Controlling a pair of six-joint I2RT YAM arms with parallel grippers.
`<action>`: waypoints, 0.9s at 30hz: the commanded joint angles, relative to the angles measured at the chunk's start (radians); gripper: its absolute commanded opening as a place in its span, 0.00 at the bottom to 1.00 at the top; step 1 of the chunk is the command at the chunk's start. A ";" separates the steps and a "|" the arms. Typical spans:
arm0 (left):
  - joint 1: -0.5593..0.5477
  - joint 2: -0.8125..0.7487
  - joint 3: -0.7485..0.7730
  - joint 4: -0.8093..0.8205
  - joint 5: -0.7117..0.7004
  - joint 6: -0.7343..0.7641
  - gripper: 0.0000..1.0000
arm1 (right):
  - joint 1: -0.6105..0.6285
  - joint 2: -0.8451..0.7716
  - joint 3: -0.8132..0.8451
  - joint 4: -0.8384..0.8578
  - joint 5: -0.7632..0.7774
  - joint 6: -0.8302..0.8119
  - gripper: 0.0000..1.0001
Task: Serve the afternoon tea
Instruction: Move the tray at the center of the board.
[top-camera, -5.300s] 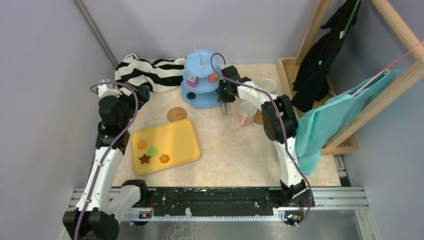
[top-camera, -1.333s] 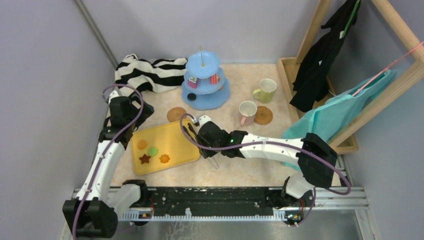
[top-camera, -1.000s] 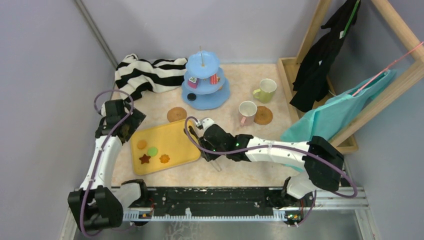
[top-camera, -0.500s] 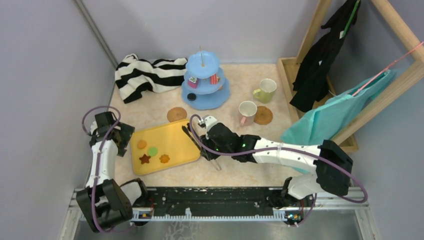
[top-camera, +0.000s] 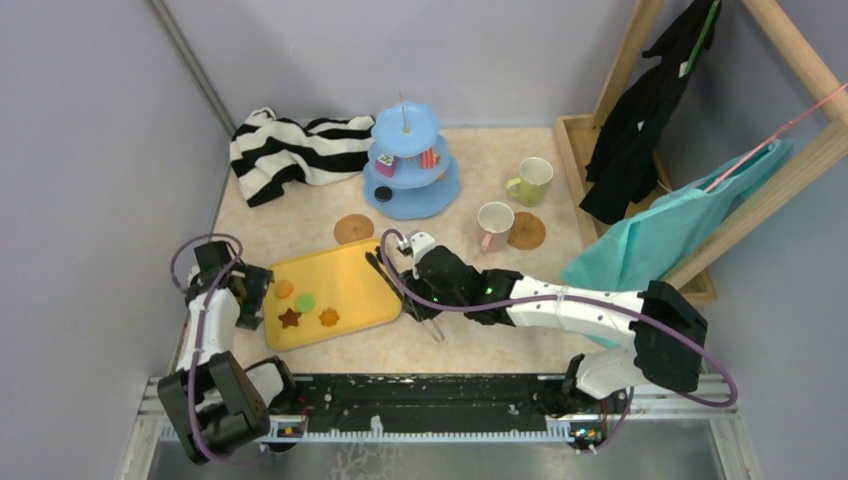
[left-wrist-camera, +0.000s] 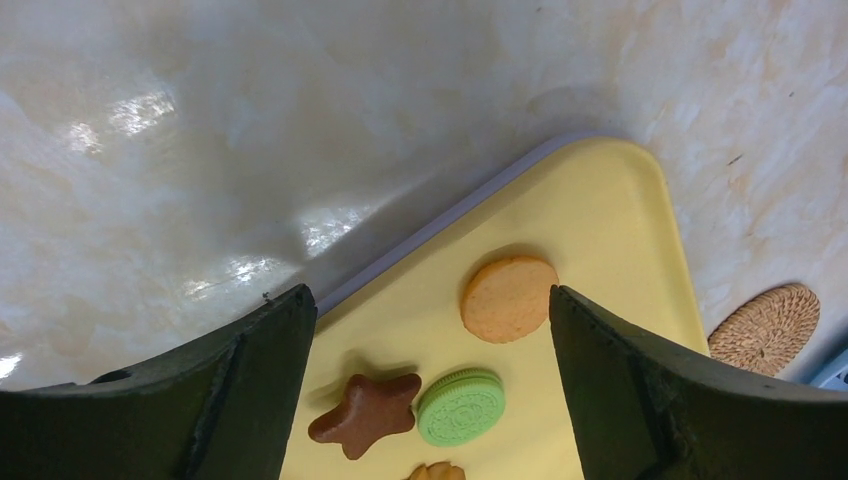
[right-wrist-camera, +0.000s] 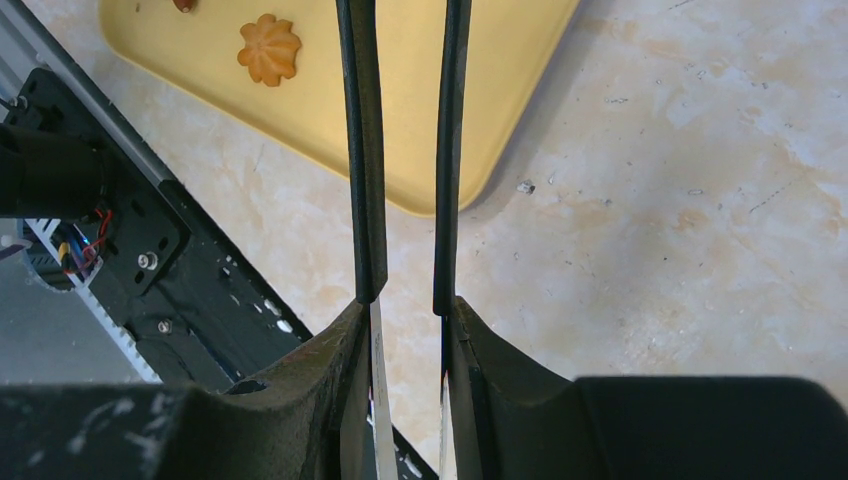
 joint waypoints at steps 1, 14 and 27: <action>0.008 -0.027 -0.041 0.039 0.082 -0.008 0.91 | 0.010 -0.017 0.031 0.035 0.011 -0.009 0.30; 0.005 -0.104 -0.112 0.068 0.229 -0.023 0.87 | 0.010 -0.018 0.034 0.030 0.017 0.001 0.29; -0.133 -0.121 -0.111 0.129 0.254 -0.124 0.85 | 0.010 0.009 0.054 0.001 0.019 -0.003 0.29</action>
